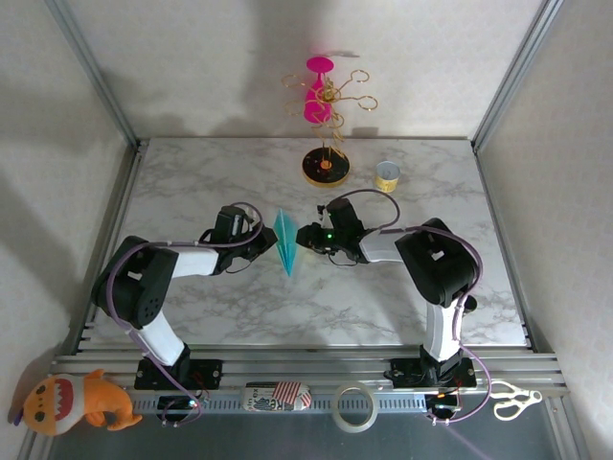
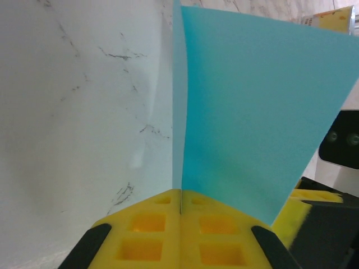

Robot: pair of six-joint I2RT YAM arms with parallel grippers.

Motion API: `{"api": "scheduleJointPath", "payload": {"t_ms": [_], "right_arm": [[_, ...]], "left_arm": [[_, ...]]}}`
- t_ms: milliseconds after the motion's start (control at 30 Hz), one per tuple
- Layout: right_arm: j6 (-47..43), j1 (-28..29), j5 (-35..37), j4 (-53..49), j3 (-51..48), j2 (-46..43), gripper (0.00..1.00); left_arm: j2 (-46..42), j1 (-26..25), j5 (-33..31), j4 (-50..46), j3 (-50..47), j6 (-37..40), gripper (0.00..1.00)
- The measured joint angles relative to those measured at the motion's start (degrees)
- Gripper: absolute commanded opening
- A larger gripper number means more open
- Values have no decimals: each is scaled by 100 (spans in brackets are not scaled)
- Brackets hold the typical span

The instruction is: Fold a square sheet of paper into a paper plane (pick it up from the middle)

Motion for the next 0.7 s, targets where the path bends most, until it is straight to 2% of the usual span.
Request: {"api": "scheduleJointPath", "payload": {"t_ms": [167, 333, 567, 700], "right_arm": [[-146, -42, -184, -201, 186, 157, 31], [-225, -96, -319, -267, 278, 179, 27], [-254, -271, -374, -278, 282, 179, 4], [-227, -289, -317, -284, 273, 179, 2]], "left_arm": [[70, 0, 109, 2, 48, 138, 0], [162, -11, 245, -20, 116, 295, 0], [254, -9, 317, -57, 146, 439, 0], [256, -9, 297, 173, 96, 295, 0]]}}
